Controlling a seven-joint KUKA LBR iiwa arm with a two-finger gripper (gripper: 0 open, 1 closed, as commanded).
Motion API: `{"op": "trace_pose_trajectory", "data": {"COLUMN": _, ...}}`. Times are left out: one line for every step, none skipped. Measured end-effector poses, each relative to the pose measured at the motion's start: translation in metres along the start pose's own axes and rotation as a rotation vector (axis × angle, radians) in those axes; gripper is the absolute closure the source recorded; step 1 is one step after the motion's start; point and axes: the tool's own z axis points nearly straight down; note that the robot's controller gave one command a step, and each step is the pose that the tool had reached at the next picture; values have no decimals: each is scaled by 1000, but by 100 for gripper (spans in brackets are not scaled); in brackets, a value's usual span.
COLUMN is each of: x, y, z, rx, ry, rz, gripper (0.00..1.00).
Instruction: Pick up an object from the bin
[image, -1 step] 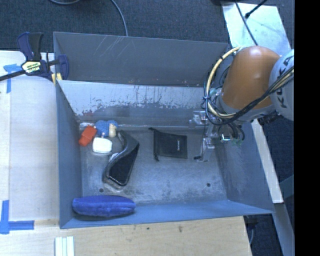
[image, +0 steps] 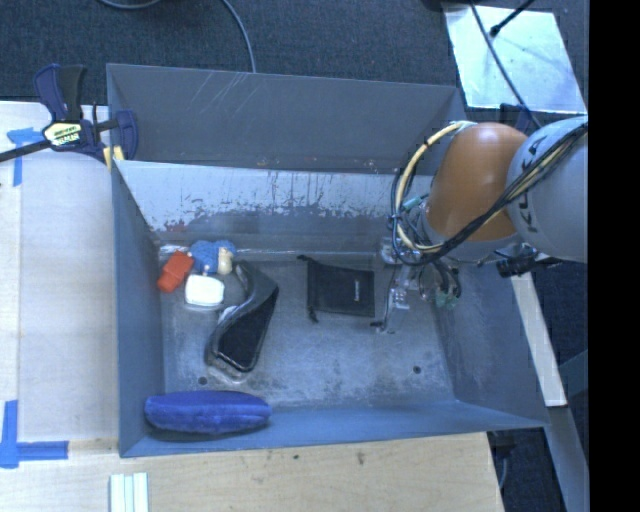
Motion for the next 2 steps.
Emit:
{"op": "trace_pose_trajectory", "data": {"x": -23, "y": -46, "z": 24, "rx": 2, "ry": -8, "rz": -298, "gripper": 0}}
{"op": "trace_pose_trajectory", "data": {"x": 8, "y": -28, "z": -116, "rx": 4, "ry": -12, "rz": -783, "gripper": 0}}
